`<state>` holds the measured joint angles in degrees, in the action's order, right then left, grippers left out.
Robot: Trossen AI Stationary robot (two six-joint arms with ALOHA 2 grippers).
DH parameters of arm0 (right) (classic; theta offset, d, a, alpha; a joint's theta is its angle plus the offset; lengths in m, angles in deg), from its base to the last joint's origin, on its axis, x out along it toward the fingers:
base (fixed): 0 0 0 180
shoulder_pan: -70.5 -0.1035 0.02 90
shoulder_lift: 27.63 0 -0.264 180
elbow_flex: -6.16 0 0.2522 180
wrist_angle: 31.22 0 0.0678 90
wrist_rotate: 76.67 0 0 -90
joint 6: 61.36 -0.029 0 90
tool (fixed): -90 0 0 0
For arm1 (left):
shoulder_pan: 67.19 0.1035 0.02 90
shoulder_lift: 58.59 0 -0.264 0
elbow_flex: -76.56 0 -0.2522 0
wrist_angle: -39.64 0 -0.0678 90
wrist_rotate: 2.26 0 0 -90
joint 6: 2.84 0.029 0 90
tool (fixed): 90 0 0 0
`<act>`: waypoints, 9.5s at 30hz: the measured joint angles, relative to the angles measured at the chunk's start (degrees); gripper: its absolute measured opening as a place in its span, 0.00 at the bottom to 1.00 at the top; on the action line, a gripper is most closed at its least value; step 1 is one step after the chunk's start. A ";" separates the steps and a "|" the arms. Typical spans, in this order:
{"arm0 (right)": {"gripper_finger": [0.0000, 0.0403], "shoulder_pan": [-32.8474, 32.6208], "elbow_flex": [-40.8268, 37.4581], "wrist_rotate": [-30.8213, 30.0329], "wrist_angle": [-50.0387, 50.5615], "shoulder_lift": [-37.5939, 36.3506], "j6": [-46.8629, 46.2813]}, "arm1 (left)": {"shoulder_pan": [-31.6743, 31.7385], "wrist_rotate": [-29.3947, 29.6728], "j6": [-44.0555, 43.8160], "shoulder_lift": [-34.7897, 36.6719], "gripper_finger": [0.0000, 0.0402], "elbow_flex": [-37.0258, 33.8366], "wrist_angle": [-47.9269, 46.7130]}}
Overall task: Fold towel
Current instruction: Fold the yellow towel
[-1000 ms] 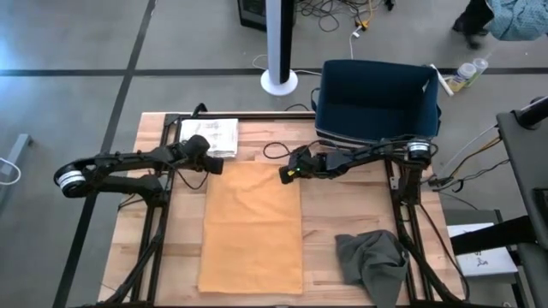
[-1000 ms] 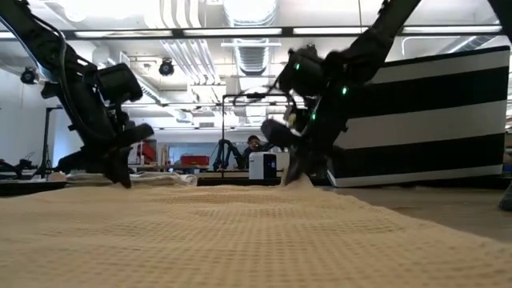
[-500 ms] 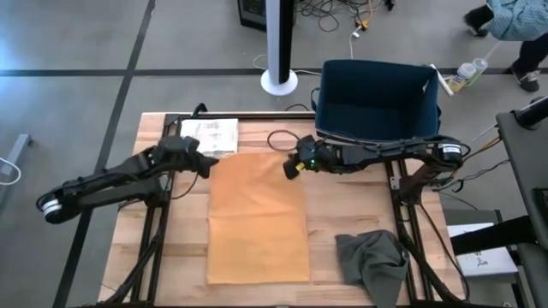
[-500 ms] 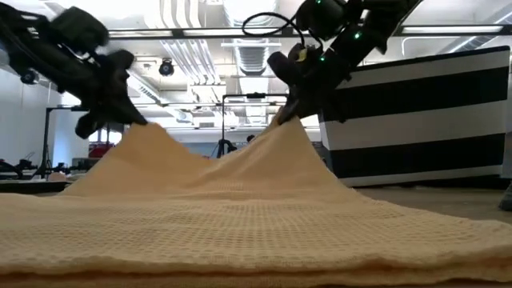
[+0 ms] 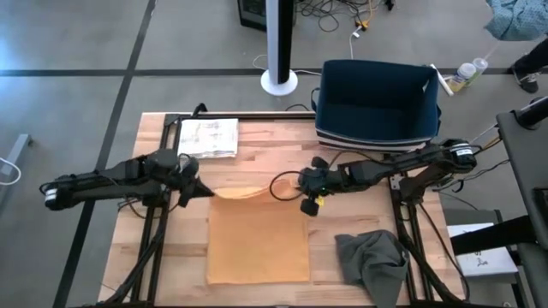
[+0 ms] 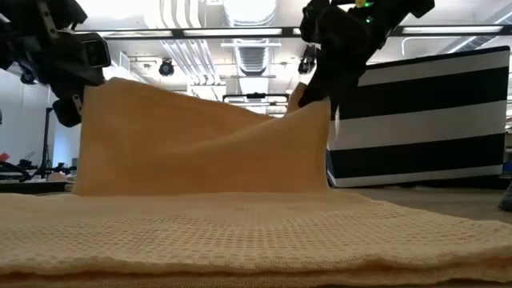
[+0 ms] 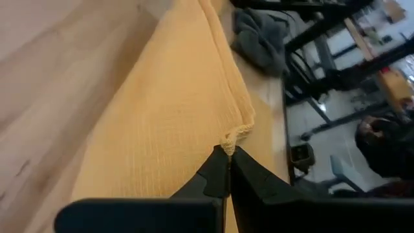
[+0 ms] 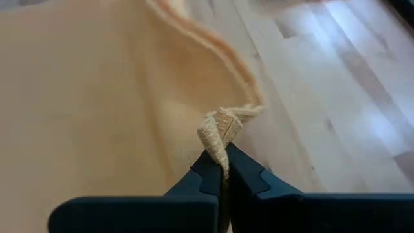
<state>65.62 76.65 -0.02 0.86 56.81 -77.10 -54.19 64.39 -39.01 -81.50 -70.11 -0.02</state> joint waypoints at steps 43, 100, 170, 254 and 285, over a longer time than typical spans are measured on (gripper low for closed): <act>0.00 -7.49 0.63 3.28 11.94 -6.60 -3.15 | -30.07 21.30 -8.58 -21.68 0.00 13.94 -2.24; 0.00 6.95 0.66 -18.64 -1.93 -4.04 26.05 | -15.08 51.42 -1.98 -14.12 0.00 12.52 -5.03; 0.00 -14.60 -8.37 -6.21 -0.18 -3.16 -6.32 | -37.31 27.89 -14.73 -41.50 0.00 12.11 9.27; 0.52 -16.35 -9.12 -7.69 -23.22 12.53 -9.55 | -42.67 44.43 -13.54 -61.16 0.08 11.29 30.61; 0.50 -10.49 -3.28 -9.19 -27.53 17.53 -4.10 | -38.75 60.31 -7.28 -38.48 0.03 -6.25 42.24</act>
<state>55.12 73.38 -9.21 -26.67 74.34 -81.20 -92.95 124.70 -46.29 -119.98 -76.36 42.21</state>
